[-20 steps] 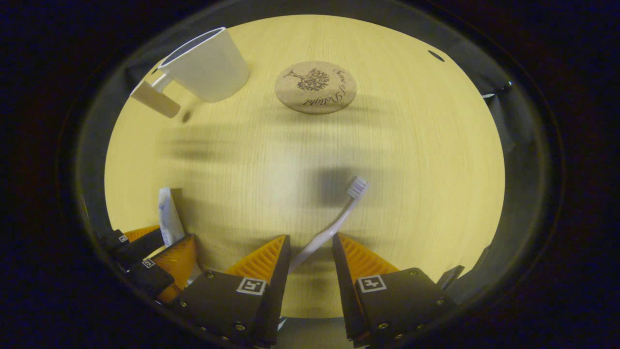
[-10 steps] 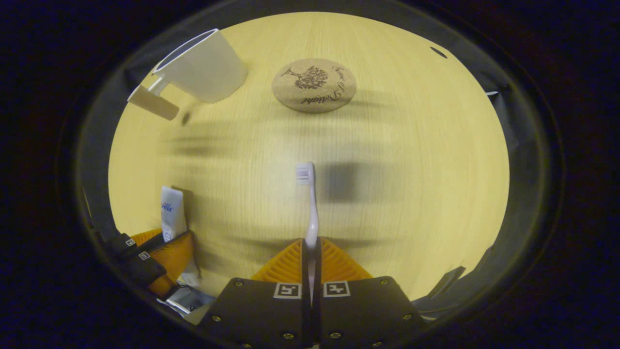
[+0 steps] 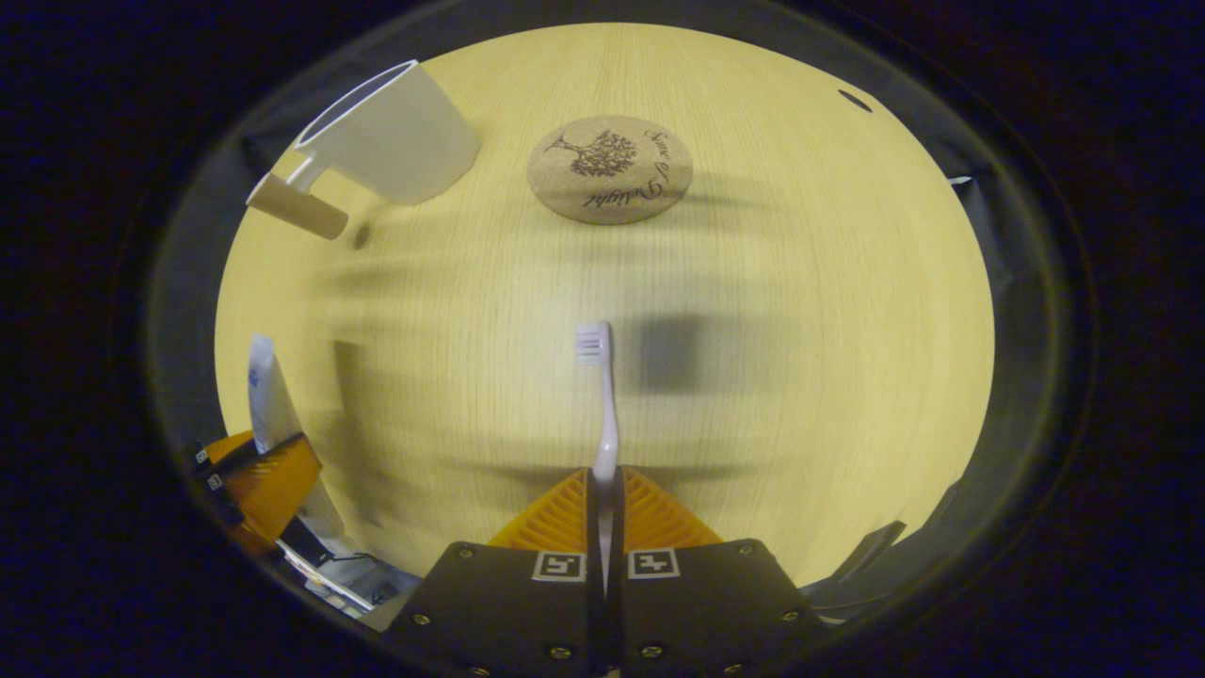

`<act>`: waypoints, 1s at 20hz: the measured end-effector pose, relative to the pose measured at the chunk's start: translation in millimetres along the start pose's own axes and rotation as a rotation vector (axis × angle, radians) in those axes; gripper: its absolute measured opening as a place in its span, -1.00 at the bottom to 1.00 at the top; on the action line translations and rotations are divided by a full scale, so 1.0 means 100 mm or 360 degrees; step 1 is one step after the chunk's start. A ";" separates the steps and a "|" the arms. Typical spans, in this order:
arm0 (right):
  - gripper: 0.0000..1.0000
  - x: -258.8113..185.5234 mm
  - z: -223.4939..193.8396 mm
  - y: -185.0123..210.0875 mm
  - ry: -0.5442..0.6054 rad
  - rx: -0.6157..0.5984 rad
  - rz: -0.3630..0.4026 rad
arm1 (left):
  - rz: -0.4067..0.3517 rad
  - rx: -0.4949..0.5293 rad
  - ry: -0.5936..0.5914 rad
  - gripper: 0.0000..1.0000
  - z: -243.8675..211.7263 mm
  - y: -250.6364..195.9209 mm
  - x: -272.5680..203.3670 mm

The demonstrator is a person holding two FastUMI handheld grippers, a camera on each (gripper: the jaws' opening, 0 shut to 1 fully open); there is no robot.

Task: Put the toothbrush and toothpaste on the desktop into the cup, then pick up the cup and place it on the coaster on the desktop.

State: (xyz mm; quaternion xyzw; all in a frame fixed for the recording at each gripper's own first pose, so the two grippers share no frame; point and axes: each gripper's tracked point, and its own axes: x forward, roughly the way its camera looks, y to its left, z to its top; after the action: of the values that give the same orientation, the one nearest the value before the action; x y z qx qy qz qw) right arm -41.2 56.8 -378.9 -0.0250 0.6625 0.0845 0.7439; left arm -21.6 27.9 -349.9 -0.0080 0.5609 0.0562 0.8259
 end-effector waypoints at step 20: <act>-0.96 0.00 0.00 -0.01 -0.0021 0.0067 0.0078 | -0.0094 0.0045 -0.0541 -0.60 2.15 -0.11 -0.82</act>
State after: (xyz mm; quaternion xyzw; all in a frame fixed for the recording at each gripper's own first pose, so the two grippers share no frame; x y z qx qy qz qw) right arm -40.7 55.5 -379.1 0.0077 0.6596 0.0889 0.7463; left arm 149.0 26.3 -194.8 -0.0033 0.4135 0.0247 0.9102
